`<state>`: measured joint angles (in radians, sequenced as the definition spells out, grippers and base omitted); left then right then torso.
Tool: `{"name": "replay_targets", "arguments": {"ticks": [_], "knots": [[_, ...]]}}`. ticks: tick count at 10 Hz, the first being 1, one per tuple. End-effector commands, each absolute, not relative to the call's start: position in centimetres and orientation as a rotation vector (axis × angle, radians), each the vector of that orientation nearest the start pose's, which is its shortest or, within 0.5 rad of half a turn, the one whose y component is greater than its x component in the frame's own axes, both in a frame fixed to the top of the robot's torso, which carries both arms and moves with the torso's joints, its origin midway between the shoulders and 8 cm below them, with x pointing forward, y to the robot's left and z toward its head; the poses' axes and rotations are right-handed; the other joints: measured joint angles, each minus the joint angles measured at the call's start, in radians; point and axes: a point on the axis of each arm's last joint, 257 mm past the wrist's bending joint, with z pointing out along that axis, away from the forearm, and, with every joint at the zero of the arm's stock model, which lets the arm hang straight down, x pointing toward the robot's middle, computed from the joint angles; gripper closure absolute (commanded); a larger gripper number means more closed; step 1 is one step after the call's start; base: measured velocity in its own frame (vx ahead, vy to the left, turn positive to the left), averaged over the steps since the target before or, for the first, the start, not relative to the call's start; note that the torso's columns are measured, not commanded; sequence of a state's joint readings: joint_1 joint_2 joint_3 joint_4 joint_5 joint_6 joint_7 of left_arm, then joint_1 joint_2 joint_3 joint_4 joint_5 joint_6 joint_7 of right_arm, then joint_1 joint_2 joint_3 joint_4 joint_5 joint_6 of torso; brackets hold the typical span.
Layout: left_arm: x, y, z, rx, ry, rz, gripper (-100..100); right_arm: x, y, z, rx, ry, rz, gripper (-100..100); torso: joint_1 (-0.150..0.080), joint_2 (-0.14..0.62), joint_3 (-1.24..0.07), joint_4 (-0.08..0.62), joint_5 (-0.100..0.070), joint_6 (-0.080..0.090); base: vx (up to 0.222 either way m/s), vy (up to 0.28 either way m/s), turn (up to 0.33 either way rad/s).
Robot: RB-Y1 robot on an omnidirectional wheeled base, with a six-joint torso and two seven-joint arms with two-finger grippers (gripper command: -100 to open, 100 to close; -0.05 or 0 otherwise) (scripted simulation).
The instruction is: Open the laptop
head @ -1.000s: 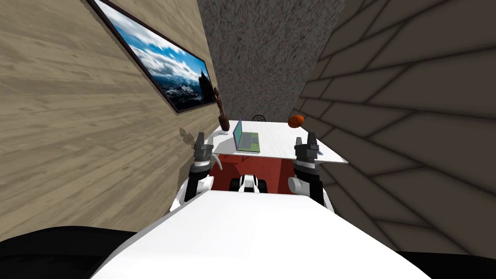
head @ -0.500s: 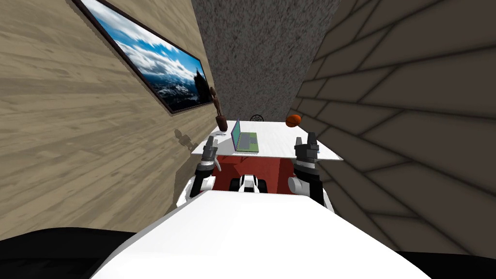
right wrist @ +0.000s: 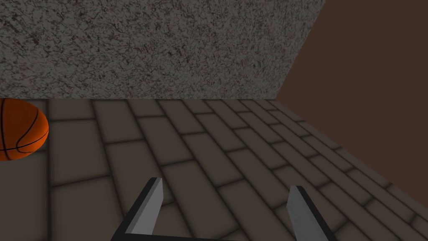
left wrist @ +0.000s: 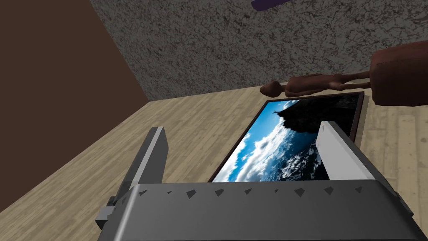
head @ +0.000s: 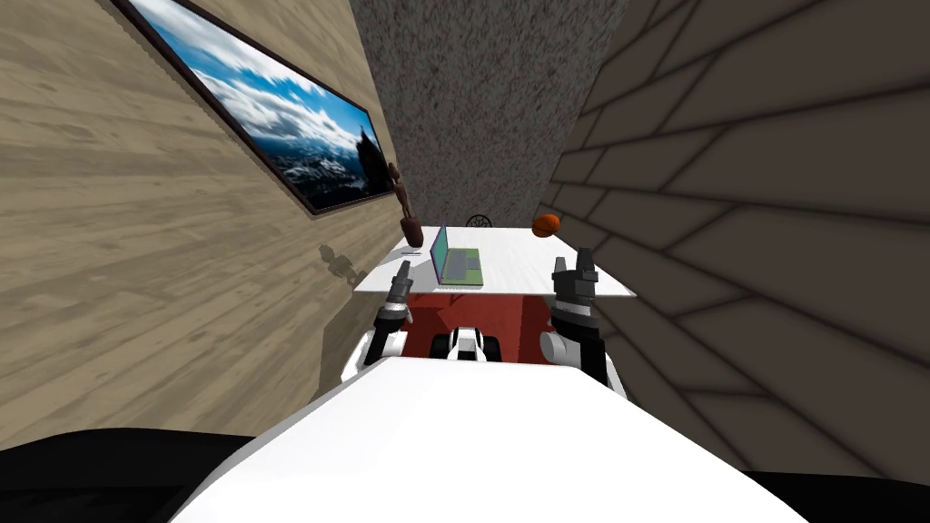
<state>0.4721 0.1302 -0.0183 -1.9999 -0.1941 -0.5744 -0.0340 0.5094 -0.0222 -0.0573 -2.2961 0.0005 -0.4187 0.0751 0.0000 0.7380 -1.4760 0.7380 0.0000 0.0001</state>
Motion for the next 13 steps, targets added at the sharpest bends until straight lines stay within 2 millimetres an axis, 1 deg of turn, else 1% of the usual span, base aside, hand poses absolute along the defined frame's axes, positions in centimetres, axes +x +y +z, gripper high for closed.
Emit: {"name": "replay_targets", "arguments": {"ticks": [1, 2, 7, 13], "knots": [[38.9, 24.7, -10.5, -0.552, 1.019, -1.120, -100, 35.0, -30.0, 1.4, 0.663, 0.695, 1.155, 0, 0.000, 0.000, 0.000, 0.000, 0.000, 0.000, 0.006, 0.003, -0.039], [39.2, 24.6, -11.6, -0.550, 1.047, -1.106, -100, 35.0, -30.0, 1.4, 0.663, 0.695, 1.155, 0, 0.000, 0.000, 0.000, 0.000, 0.000, 0.000, 0.007, 0.002, -0.070], [40.1, 24.2, -14.7, -0.533, 1.136, -1.063, -100, 35.0, -30.0, 1.4, 0.663, 0.695, 1.155, 0, 0.000, 0.000, 0.000, 0.000, 0.000, 0.000, 0.007, 0.003, -0.045], [41.0, 24.1, -19.4, -0.499, 1.265, -0.996, -100, 35.0, -30.0, 1.4, 0.663, 0.695, 1.155, 0, 0.000, 0.000, 0.000, 0.000, 0.000, 0.000, 0.007, 0.004, -0.050]]}}
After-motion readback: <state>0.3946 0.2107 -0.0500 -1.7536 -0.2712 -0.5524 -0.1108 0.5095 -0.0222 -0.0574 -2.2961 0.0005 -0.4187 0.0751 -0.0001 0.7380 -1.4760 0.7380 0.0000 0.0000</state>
